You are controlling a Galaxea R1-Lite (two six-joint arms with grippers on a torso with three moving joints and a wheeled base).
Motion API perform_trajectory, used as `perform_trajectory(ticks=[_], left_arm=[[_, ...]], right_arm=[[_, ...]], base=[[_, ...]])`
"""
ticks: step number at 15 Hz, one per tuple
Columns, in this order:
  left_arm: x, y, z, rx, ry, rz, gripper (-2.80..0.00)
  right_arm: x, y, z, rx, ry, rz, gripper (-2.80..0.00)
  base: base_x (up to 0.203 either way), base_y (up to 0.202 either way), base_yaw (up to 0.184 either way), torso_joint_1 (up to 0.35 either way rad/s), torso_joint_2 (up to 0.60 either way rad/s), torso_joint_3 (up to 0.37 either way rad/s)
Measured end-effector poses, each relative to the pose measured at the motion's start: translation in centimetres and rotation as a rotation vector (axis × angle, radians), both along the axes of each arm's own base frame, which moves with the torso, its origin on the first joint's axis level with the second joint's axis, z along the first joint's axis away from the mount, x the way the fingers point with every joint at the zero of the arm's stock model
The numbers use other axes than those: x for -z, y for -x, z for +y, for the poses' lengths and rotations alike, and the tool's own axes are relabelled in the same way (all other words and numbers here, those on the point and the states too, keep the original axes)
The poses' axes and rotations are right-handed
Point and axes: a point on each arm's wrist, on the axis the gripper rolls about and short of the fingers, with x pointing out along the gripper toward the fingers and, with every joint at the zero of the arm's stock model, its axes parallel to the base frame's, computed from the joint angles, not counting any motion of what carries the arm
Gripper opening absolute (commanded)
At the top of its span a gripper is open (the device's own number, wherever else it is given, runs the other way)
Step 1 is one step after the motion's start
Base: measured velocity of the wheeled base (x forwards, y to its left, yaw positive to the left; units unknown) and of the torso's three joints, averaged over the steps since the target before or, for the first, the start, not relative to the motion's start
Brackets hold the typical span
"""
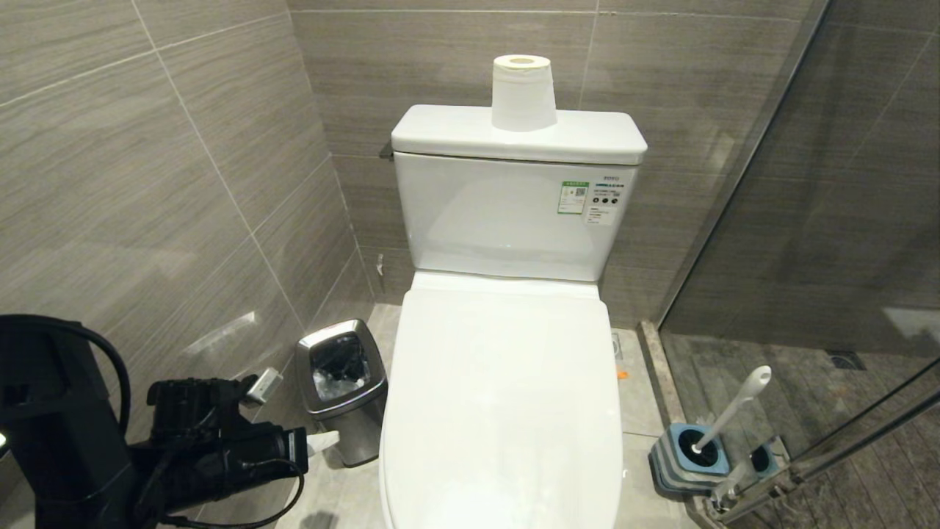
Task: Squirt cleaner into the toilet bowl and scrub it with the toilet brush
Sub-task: Use the left hand to lift the toilet lid slightly
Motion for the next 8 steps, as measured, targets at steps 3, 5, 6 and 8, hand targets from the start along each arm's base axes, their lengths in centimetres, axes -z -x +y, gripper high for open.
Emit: perform_trajectory(ticks=[3, 5, 6, 8], left_arm=[[-0.9, 0.1, -0.1, -0.036, 0.093, 0.027, -2.80], [-1.8, 0.1, -0.2, -0.056, 0.168, 0.033, -2.80], [-1.9, 0.3, -0.2, -0.058, 0.175, 0.036, -2.80], [-2.1, 0.6, -0.2, -0.056, 0.177, 0.036, -2.80]], right_arm=[[0.0, 0.0, 0.0, 0.001, 0.000, 0.000, -2.80], [0.0, 0.0, 0.0, 0.001, 0.000, 0.000, -2.80], [0.0, 0.0, 0.0, 0.001, 0.000, 0.000, -2.80], [0.0, 0.0, 0.0, 0.001, 0.000, 0.000, -2.80]], base=[[0.000, 0.000, 0.000, 0.000, 0.00, 0.000], [0.000, 0.000, 0.000, 0.000, 0.00, 0.000], [0.000, 0.000, 0.000, 0.000, 0.00, 0.000], [0.000, 0.000, 0.000, 0.000, 0.00, 0.000]])
